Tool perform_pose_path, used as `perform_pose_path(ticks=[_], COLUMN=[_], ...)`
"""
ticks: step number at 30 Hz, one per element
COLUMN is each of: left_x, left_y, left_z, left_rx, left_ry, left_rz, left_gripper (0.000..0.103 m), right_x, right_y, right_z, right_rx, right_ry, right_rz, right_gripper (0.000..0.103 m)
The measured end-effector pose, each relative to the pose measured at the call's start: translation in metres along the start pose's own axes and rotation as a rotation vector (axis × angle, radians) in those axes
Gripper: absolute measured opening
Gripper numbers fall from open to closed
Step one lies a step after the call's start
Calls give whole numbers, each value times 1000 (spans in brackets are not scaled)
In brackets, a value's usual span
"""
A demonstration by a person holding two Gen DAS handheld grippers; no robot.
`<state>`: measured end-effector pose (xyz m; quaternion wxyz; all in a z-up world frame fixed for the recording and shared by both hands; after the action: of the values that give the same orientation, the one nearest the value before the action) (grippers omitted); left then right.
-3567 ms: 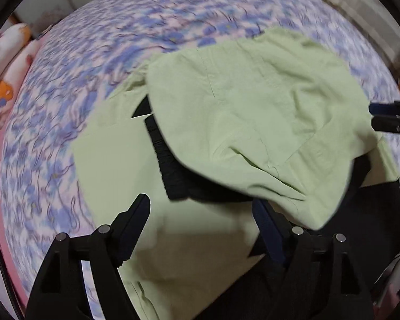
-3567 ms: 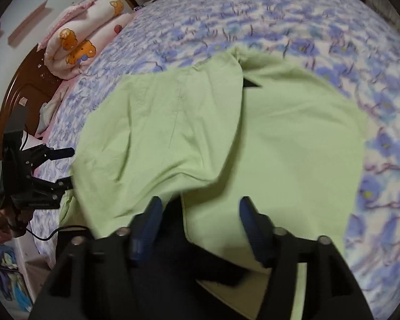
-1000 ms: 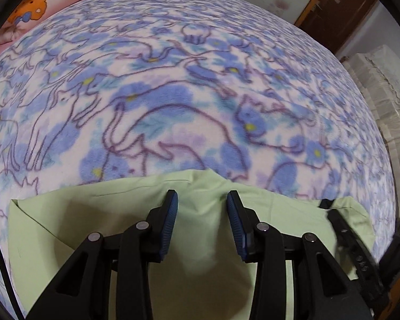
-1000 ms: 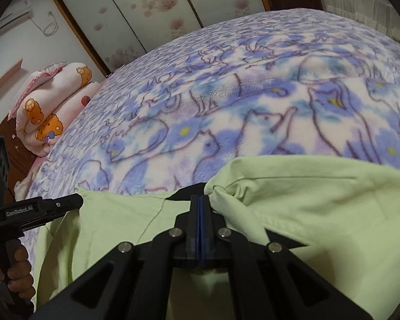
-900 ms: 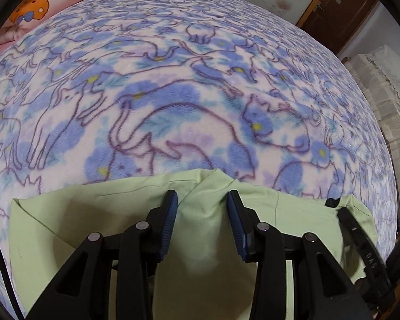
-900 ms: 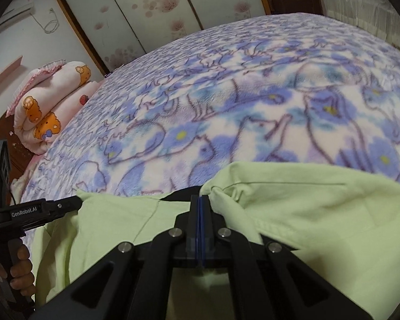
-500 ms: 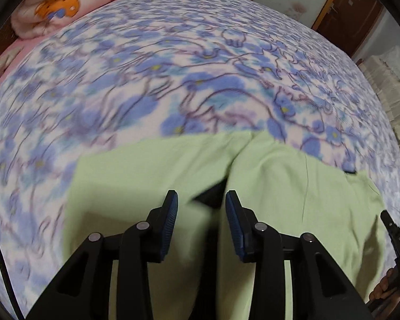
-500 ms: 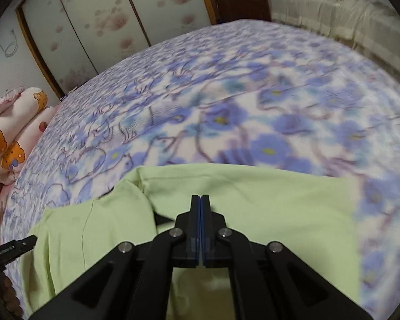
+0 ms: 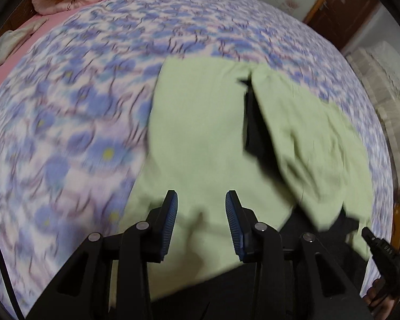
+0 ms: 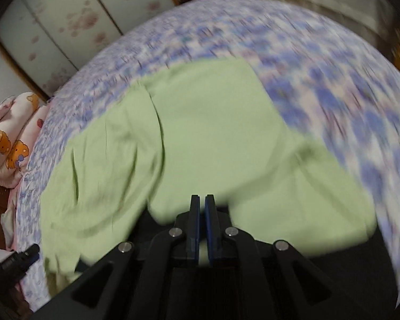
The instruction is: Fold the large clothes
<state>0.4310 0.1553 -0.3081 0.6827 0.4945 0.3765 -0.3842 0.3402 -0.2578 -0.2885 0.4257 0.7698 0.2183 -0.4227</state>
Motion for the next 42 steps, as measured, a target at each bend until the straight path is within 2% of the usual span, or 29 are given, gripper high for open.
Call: perform_pose_path(ticks=[5,9,12,17,19,20,21,23,29,33,35,38,42], left_x=[-20,-46,-62,-102,-118,-125,-133,-146,-160,-149,-139,-130,-125], left_y=[-48,-87,-118,-168,-185,-191,-198,-211,-239,-252,-258,-265,-267], left_z=[-8,-14,-19,-22,-21,-19,-17,-14,-27,-41,-49,-58,-68], left_rx=[91,120,99,72,46,44,58,82,-22,-27,-17,1,9], left_ry=[26,82,108,214,236,249,282,354,353,369,384,379,366], left_rz=[-91,-90,-92,-67,-75,-76,-78,-84,-186,-241,-282,-337,-366], left_gripper=[36,37,37,37,45,52,54,54,63,75,76,76,94], right_x=[-43,-67,-84,-109,-119,-123,-128,-137,-140,-127,-117,-105,-90], right_y=[-50,-82,-98,-111,-112,-111,-113,-114,-116,-119,-123,-129,-139], right_z=[14,33,56,115,143,153,165,192,233,237,232,227,216], right_rx=[74,76,42,36,59,76,96,118,165,95,46,-9,-7], right_ry=[-18,-14,-31,-34,-34,-38,-66,-154,-145,-140,-98,-110,-83], right_rz=[-32,-73,-98,-142,-172,-185,-202,-239,-337,-396,-431,-451,-479], right_gripper=[11,23,26,32,39,50,57,58,62,65,65,65,65])
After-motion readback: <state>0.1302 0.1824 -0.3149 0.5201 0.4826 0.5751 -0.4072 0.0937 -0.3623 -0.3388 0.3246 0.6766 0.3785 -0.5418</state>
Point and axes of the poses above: each gripper's, at about its wrist camera, not at the fingertips, and x roughly the way its jaws point, z to its right, y to its top, the point moved 4 cm from there along x, roughly the way its jaws point, and after that the axes turned 4 degrees about z, right-handed, at the moved point
